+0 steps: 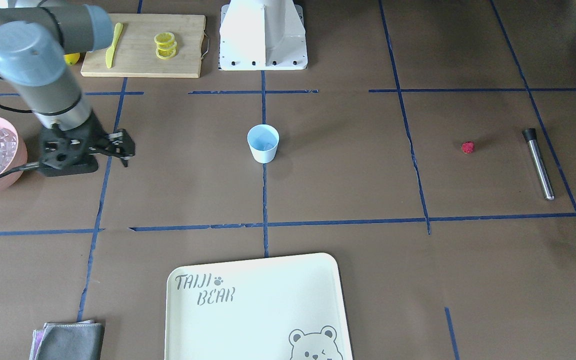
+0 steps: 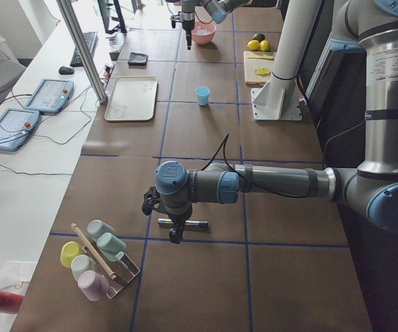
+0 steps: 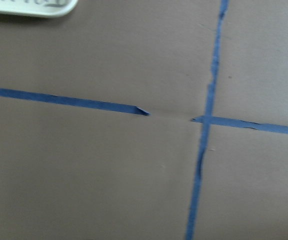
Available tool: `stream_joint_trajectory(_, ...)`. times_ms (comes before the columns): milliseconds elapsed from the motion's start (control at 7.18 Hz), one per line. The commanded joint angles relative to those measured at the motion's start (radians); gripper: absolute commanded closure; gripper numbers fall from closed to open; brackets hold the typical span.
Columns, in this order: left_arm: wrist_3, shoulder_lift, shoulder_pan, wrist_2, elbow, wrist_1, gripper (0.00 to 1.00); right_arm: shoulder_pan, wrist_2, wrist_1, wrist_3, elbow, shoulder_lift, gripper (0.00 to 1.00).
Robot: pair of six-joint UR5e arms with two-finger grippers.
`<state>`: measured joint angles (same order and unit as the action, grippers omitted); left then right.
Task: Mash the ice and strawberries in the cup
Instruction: 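Move the right gripper back to the pink ice bowl, then grasp a third ice cube from the bowl with the right gripper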
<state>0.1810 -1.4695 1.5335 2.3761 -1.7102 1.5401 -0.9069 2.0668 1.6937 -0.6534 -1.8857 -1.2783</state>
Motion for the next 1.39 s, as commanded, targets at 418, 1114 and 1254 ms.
stream_joint_trajectory(418,0.000,0.000,0.001,0.000,-0.003,0.000,0.00,-0.190,0.082,-0.456,0.204,0.025,-0.472,0.01)
stream_joint_trajectory(1114,0.000,0.002,-0.001,0.000,-0.003,0.000,0.00,-0.185,0.022,-0.460,0.353,0.132,-0.428,0.08)
stream_joint_trajectory(1254,0.000,0.002,-0.001,0.002,-0.005,0.000,0.00,-0.185,0.022,-0.460,0.353,0.143,-0.417,0.08)
